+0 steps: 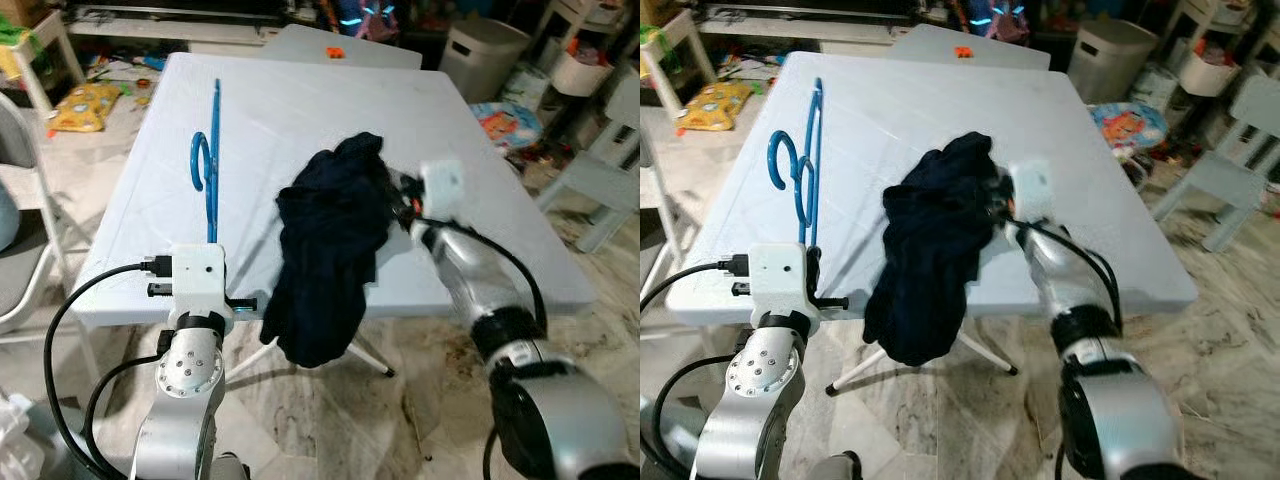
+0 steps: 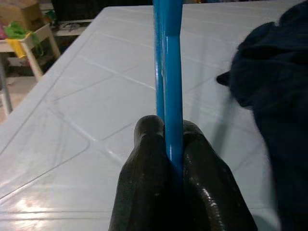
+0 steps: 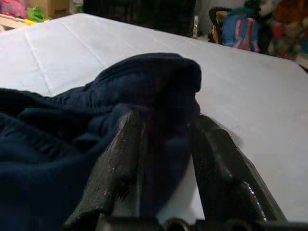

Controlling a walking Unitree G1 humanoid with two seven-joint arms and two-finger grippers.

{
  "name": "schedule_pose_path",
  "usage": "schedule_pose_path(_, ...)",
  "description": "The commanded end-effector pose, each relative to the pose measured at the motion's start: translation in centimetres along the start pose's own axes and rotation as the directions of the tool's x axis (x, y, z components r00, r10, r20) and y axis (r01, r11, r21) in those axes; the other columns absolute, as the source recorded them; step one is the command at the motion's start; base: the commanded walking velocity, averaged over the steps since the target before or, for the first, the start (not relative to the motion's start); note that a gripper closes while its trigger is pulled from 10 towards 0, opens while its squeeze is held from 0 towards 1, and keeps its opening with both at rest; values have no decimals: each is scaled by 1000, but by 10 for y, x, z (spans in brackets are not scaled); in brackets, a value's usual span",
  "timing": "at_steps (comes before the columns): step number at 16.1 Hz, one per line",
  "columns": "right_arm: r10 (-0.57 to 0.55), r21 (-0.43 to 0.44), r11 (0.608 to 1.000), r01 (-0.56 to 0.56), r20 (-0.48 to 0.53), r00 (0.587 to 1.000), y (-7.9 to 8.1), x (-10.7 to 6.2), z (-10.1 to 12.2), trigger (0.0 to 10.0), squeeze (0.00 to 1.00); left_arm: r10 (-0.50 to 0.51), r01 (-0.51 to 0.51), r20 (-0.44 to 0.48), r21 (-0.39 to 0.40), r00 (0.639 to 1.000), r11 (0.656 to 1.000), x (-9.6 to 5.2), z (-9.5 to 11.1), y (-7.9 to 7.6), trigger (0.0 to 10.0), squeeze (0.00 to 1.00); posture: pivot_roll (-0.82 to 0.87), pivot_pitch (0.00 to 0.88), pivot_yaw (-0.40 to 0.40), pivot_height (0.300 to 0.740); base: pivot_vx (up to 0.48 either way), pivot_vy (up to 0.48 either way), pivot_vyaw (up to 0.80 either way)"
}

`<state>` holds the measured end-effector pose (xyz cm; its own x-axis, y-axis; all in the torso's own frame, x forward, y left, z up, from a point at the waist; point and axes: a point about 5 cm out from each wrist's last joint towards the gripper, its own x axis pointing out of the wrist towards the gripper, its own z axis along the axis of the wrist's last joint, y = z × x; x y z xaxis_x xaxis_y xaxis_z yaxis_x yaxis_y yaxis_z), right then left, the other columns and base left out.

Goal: Hang hanger

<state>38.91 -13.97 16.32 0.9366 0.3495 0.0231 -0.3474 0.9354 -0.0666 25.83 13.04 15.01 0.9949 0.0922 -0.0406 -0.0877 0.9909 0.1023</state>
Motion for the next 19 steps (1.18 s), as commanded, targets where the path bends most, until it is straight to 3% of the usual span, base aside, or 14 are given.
schedule_pose_path(1, 37, -25, 999, -37, 9, 999, -3, -3, 5, 0, 0, -34, 34, 10, -9, 999, 999, 0, 3, -6, 10000, 0, 165, 119, -87, 740, 0, 0, 0)
schedule_pose_path(3, 174, -35, 984, -175, -40, 984, 3, -16, -4, 2157, 0, -39, 39, 11, -7, 999, 999, 0, 3, -6, 10000, 0, 162, 120, -81, 740, 0, 0, 0)
schedule_pose_path(4, 268, -10, 963, -269, -49, 962, 5, -25, -6, 0, 0, -39, 39, 8, -6, 999, 999, 0, 3, -5, 10000, 0, 160, 120, -79, 740, 0, 0, 0)
schedule_pose_path(5, 320, 24, 948, -319, -72, 945, 4, -31, -9, 0, 0, -39, 39, 7, -5, 999, 999, 0, 2, -4, 10000, 0, 161, 121, -78, 740, 0, 0, 0)
schedule_pose_path(6, 381, 36, 925, -379, -106, 919, 6, -38, -15, 6902, 0, -39, 39, 6, -3, 999, 999, 0, 2, -4, 10000, 0, 163, 120, -77, 740, 0, 0, 0)
schedule_pose_path(7, 437, 40, 899, -436, -137, 889, 8, -44, -19, 10000, 0, -40, 40, 7, -2, 999, 999, -1, 2, -4, 10000, 0, 166, 121, -76, 740, 0, 0, 0)
schedule_pose_path(8, 462, 50, 887, -460, -157, 873, 10, -48, -22, 10000, 969, -40, 40, 6, -2, 999, 999, -1, 2, -3, 10000, 0, 166, 122, -76, 740, 0, 0, 0)
schedule_pose_path(12, 586, 93, 806, -584, -261, 767, 39, -63, -40, 10000, 1000, -40, 40, 5, 2, 999, 999, -2, 3, -2, 10000, 0, 174, 129, -74, 740, 0, 0, 0)
schedule_pose_path(13, 589, 97, 802, -589, -285, 756, 46, -62, -45, 10000, 1000, -39, 39, 5, 4, 999, 999, -2, 3, -2, 10000, 0, 179, 133, -74, 740, 0, 0, 0)
schedule_pose_path(19, 486, 71, 871, -487, -278, 829, 85, -40, -48, 10000, 1000, -33, 33, 2, 5, 999, 999, -5, 3, -1, 10000, 0, 193, 138, -79, 740, 0, 0, 0)
